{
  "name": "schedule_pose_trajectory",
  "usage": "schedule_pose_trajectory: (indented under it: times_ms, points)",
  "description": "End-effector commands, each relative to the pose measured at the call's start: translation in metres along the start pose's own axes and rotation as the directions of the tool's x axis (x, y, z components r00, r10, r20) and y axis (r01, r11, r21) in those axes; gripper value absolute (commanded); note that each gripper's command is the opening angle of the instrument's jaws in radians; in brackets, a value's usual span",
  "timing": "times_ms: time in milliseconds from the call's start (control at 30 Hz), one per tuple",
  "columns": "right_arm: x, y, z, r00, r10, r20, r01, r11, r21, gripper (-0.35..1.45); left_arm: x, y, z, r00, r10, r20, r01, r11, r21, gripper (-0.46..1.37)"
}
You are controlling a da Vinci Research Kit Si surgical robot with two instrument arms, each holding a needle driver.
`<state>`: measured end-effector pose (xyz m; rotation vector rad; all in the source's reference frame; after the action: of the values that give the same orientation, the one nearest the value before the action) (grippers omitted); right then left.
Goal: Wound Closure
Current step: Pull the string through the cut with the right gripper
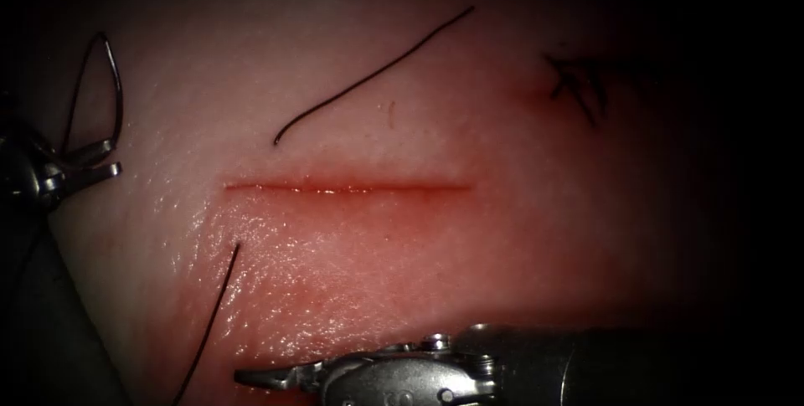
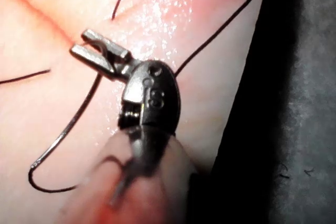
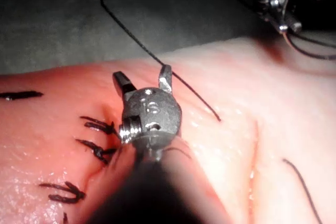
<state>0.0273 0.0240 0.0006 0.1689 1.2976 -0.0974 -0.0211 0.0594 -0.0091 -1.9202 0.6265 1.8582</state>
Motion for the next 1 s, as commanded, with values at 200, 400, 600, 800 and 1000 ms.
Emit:
schedule_pose_trajectory:
  times_ms: [200,400,600,800,1000]
  points:
    - [-0.0038,0.0034,0.0000,1.000,-0.021,0.018,0.021,0.999,-0.035,1.18,0.0000,0.0004,0.0003,1.000,0.001,0.003,-0.001,1.000,-0.009,-0.35]
    - [-0.0078,0.0061,0.0023,0.999,-0.030,0.027,0.031,0.999,-0.039,1.10,0.0000,0.0004,0.0003,1.000,0.001,0.002,-0.001,1.000,-0.009,-0.35]
    - [-0.0106,0.0076,0.0063,0.998,-0.051,0.031,0.052,0.998,-0.033,1.08,0.0000,0.0005,0.0003,1.000,0.001,0.002,-0.001,1.000,-0.009,-0.35]
    - [-0.0124,0.0084,0.0096,0.999,-0.045,0.029,0.046,0.998,-0.033,1.08,0.0000,0.0006,0.0004,1.000,0.001,0.002,-0.001,1.000,-0.009,-0.35]
    - [-0.0128,0.0082,0.0107,0.999,-0.035,0.019,0.035,0.999,-0.016,0.59,0.0000,0.0006,0.0006,1.000,0.001,0.004,-0.001,1.000,-0.010,-0.35]
